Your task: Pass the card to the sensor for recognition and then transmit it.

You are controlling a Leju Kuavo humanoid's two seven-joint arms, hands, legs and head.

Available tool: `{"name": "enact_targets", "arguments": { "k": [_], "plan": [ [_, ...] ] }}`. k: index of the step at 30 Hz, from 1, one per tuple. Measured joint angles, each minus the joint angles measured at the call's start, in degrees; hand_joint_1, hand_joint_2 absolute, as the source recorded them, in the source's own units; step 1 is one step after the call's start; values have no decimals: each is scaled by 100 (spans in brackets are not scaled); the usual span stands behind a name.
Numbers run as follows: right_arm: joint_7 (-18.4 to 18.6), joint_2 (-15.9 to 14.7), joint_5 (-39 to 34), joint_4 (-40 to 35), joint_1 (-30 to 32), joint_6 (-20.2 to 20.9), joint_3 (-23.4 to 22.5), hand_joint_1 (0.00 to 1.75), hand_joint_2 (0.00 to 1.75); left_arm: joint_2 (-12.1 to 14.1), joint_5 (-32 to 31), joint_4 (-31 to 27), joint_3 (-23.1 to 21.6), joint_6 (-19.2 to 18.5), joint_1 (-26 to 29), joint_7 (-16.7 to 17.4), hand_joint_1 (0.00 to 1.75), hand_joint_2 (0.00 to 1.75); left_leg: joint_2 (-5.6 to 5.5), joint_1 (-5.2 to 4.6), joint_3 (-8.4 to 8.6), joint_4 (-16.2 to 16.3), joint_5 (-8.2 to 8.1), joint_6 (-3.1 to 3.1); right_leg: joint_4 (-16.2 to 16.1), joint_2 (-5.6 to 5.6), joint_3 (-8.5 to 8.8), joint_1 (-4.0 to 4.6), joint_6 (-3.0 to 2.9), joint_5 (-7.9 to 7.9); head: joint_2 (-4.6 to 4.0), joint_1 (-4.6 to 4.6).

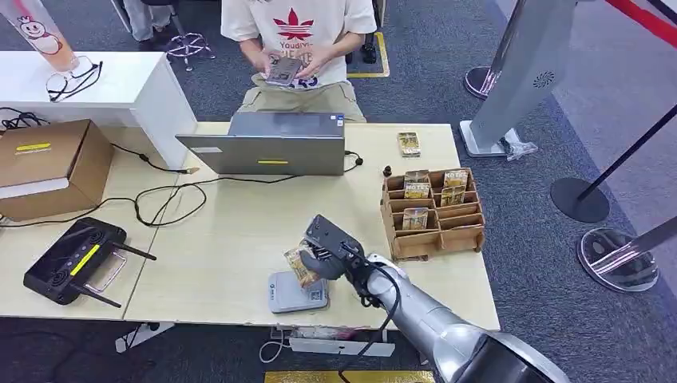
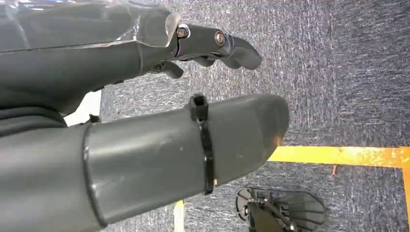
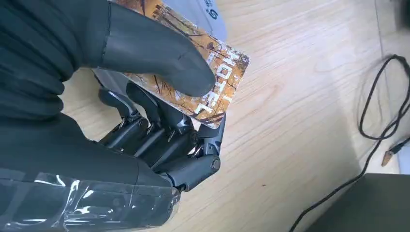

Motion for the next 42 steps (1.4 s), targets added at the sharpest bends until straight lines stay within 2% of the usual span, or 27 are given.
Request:
{"name": "enact_targets", "arguments": {
  "k": [28,42],
  "plan": [
    [68,-2,-4,177,190,146,0,175,175,-46,-107,-2,-17,-13,-11,-28,0,0,1,0,2,0,0,0,0,2,-1,0,0,0,0,0],
    [170,0,426,192,250,162,177,175,175,-46,-109,-2,-79,-28,-20,-28,0,0,1,0,2,0,0,0,0,2,0,0,0,0,0,0]
  ]
}}
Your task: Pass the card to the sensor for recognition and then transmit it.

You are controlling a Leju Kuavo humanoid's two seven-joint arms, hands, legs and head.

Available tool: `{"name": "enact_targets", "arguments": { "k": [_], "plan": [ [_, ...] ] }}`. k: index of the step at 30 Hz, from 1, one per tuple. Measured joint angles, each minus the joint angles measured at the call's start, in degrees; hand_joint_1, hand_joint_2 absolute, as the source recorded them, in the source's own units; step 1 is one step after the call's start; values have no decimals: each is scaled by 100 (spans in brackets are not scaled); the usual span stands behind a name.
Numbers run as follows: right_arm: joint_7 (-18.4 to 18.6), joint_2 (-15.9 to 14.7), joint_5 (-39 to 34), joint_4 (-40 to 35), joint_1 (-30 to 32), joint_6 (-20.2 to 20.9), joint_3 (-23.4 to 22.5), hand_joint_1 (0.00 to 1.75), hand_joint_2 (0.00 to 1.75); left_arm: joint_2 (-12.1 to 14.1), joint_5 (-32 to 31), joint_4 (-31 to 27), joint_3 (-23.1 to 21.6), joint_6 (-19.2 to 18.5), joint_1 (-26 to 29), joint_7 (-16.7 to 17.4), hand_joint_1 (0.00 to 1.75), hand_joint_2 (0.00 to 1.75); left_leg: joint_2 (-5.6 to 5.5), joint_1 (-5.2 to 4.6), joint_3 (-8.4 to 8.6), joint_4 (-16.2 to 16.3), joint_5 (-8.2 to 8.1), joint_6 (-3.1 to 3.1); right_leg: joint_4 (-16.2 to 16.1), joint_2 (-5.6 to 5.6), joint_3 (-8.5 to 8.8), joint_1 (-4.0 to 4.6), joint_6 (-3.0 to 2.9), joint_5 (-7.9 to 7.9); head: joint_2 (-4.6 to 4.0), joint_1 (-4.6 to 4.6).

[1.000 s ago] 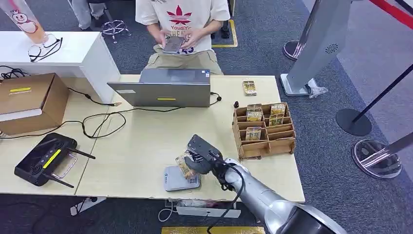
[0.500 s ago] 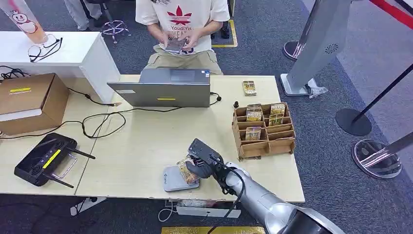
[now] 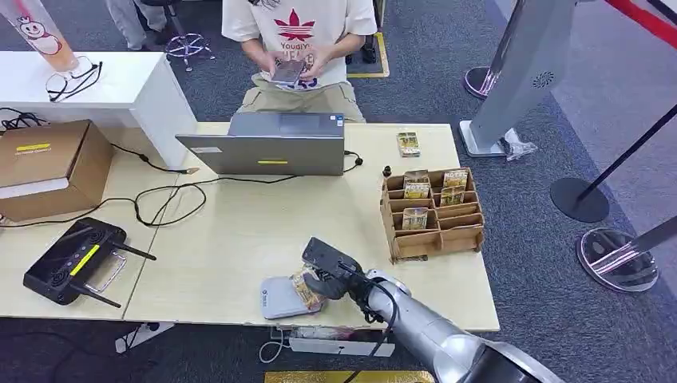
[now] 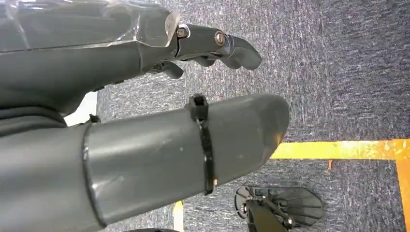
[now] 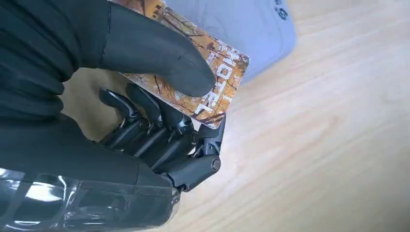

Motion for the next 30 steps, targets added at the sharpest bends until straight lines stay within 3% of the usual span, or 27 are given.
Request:
{"name": "enact_targets", "arguments": {
  "k": [22,30],
  "plan": [
    [341,-2,109,42,-7,-35,133,175,175,0,13,0,-22,9,-4,26,0,0,0,0,7,0,0,0,0,0,5,0,0,0,0,0],
    [594,-57,496,68,-59,-101,387,175,175,0,11,0,-22,9,-13,28,0,0,5,-1,32,0,-1,0,-2,6,27,0,0,0,0,0]
  ]
}}
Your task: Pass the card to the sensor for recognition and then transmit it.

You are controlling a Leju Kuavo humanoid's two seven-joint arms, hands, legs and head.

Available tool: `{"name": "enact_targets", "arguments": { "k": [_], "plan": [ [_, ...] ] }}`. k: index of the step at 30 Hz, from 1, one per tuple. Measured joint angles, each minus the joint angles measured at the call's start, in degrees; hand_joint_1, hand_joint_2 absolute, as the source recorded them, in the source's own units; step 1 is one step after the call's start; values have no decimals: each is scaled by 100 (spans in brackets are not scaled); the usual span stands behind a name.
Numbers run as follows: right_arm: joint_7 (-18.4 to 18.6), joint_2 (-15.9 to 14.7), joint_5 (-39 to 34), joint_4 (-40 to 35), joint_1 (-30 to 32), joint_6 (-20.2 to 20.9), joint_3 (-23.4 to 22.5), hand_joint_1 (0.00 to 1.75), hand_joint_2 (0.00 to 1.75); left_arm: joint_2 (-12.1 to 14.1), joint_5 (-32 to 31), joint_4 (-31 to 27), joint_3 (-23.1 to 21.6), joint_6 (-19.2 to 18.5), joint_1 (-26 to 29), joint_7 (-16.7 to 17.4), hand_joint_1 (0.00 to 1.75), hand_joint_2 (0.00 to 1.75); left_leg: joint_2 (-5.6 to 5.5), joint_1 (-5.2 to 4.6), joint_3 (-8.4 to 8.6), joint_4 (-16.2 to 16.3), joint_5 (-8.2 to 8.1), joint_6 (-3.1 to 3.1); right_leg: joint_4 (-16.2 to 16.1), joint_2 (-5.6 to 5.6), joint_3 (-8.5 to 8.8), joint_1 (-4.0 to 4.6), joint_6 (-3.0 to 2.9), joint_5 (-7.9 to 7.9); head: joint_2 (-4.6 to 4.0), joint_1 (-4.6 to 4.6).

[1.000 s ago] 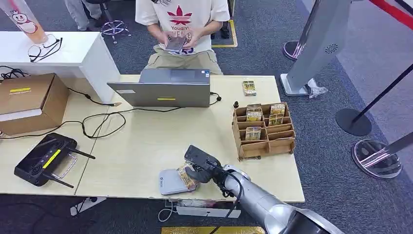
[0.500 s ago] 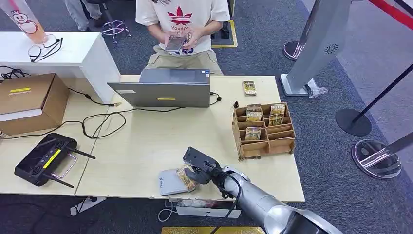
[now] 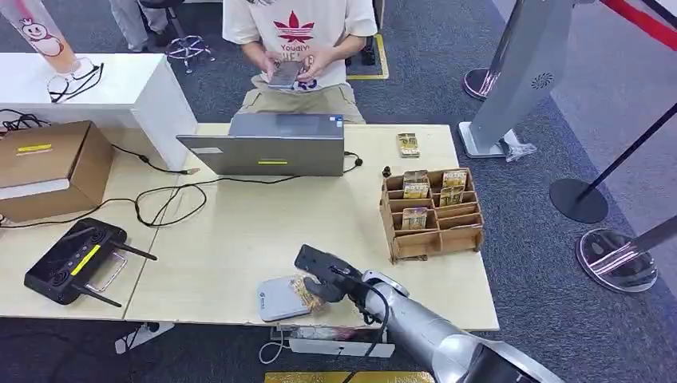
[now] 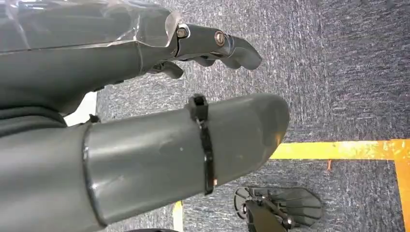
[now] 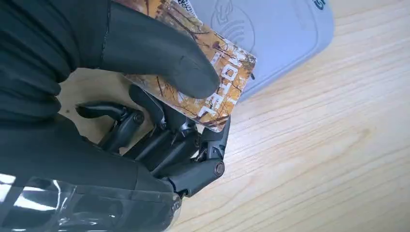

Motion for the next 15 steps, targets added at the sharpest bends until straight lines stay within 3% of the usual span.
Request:
{"name": "enact_targets", "arguments": {
  "k": [15],
  "plan": [
    [79,-94,234,4,-24,-9,311,175,175,0,-4,0,-4,-17,-12,11,0,0,15,0,38,0,-5,-6,-1,17,29,0,0,0,0,0]
  ]
}}
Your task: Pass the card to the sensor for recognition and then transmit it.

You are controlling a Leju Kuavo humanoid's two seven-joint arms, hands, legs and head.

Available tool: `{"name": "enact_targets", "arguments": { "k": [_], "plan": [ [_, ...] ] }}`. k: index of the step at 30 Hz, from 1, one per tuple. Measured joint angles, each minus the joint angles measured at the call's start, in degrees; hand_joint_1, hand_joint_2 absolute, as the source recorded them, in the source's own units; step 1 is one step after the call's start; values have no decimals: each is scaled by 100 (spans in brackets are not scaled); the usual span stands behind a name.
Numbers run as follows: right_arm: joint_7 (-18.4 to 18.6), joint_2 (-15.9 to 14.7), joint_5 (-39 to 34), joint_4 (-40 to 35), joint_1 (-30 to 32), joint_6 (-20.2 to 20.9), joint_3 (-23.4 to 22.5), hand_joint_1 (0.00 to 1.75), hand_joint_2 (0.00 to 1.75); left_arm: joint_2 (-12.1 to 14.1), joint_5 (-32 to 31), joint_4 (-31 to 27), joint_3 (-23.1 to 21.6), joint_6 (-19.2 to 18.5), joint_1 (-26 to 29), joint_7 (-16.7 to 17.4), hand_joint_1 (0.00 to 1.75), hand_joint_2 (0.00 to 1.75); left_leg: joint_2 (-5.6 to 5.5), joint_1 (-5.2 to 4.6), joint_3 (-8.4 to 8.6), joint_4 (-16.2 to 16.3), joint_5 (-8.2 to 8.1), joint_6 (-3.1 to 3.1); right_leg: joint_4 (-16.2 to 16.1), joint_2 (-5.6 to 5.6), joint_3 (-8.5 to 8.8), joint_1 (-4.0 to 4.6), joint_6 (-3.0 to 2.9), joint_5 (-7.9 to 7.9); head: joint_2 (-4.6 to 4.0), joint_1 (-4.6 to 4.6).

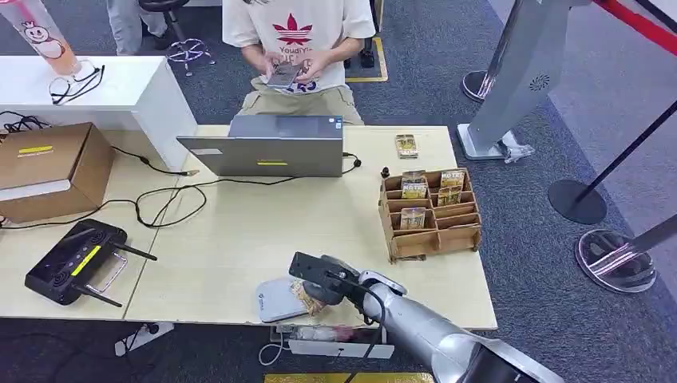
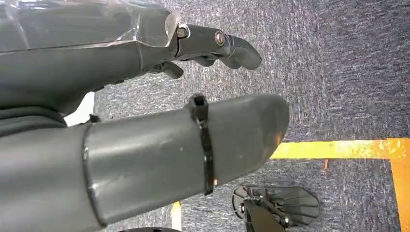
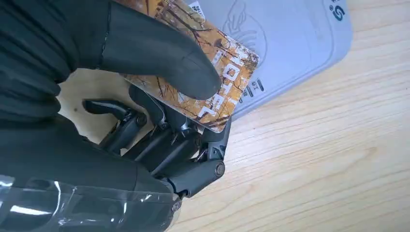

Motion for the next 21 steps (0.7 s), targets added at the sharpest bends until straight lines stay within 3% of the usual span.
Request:
{"name": "enact_targets", "arguments": {
  "k": [12,21],
  "plan": [
    [-81,-79,-157,-2,2,-9,20,175,175,0,2,0,0,-20,-4,0,0,0,-1,-1,11,0,0,0,0,-2,14,-1,0,0,0,0],
    [-617,-184,-545,-7,46,83,-140,175,175,0,33,0,0,-46,-3,-33,0,0,-3,-1,2,0,0,1,0,-5,10,-1,1,1,0,0]
  ]
}}
